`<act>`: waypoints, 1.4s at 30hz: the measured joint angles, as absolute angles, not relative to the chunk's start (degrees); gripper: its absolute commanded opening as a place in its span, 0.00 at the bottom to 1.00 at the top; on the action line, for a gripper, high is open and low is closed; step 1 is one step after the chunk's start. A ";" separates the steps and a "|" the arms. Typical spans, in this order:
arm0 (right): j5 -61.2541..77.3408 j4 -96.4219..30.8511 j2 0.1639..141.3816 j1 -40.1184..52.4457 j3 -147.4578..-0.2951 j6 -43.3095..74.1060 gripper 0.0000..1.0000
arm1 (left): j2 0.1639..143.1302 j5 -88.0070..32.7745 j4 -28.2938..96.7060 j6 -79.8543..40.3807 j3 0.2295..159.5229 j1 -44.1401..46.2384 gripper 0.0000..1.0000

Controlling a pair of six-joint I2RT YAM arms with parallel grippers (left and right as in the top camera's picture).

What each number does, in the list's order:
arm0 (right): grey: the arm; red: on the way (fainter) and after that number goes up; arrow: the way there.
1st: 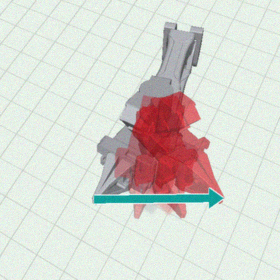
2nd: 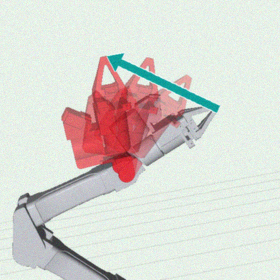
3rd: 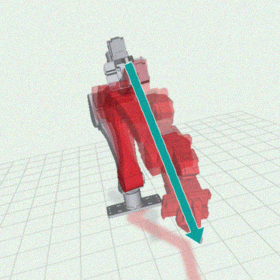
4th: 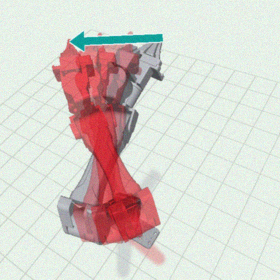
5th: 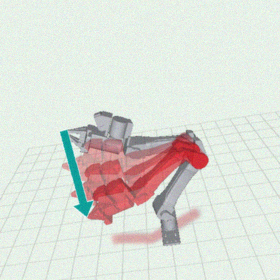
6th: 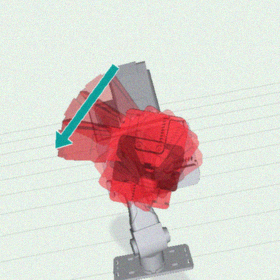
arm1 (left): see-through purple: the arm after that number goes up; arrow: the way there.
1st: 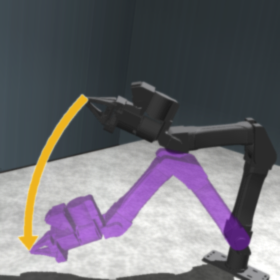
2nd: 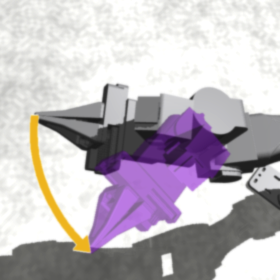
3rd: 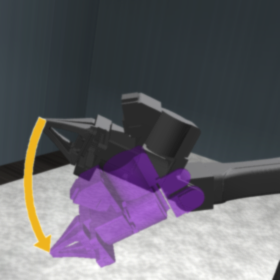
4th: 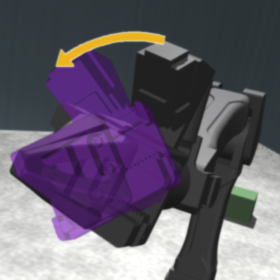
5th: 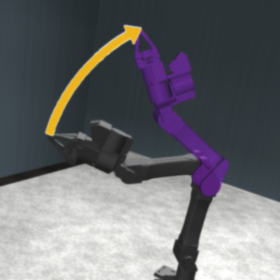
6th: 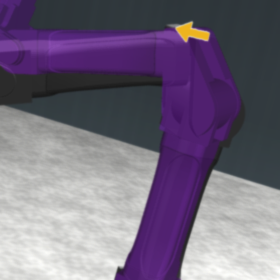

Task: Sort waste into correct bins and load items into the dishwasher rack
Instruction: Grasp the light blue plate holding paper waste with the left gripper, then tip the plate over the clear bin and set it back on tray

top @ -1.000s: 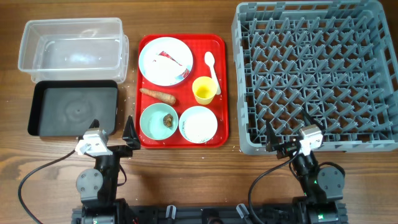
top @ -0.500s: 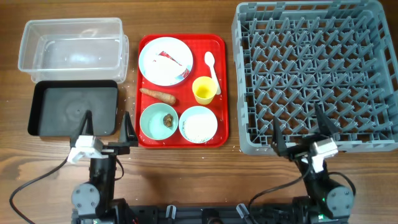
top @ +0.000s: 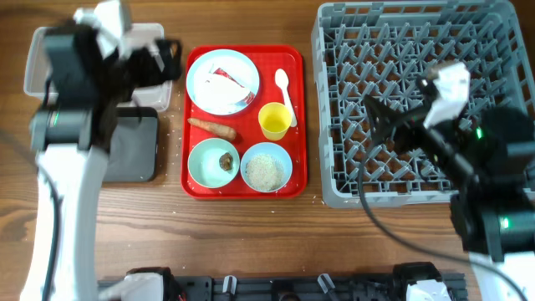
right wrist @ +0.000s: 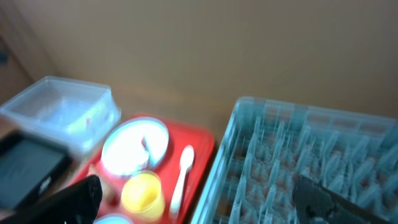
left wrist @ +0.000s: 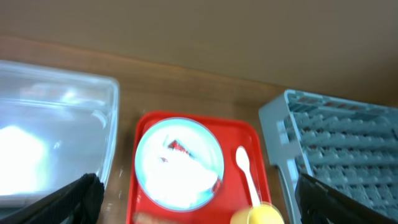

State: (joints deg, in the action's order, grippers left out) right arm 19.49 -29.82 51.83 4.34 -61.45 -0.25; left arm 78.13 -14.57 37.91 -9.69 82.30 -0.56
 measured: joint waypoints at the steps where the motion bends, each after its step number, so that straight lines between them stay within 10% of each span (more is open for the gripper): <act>1: 19.97 -30.74 55.37 4.34 -63.55 -0.25 1.00 | 82.96 -14.06 39.53 -9.69 86.52 1.06 1.00; 8: 22.11 -30.52 69.89 4.34 -65.04 4.75 1.00 | 107.79 -17.98 29.04 -11.27 91.22 7.79 0.99; 17: 20.29 -33.52 69.89 4.34 -65.04 5.17 1.00 | 111.81 7.33 27.99 -27.64 91.24 15.68 1.00; 31: 19.86 -35.35 69.91 4.34 -65.04 5.17 1.00 | 122.80 10.90 31.68 -33.76 91.24 16.69 0.90; 37: 19.86 -36.86 69.91 4.34 -65.04 5.19 1.00 | 124.38 10.87 34.85 -36.10 91.24 17.15 0.66; 39: 19.86 -37.17 69.91 4.34 -65.04 6.22 0.99 | 125.47 11.31 34.98 -36.36 91.24 17.58 0.37; 40: 19.86 -37.19 69.91 4.34 -65.04 6.50 1.00 | 125.49 11.33 35.11 -36.47 91.24 17.58 0.04; 42: 19.86 -37.28 69.91 4.34 -65.04 6.96 1.00 | 125.56 11.35 35.14 -36.64 91.24 17.58 0.04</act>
State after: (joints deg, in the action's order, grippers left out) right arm 19.86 -37.28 69.91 4.34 -65.04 6.96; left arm 125.56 11.35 35.14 -36.64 91.24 17.58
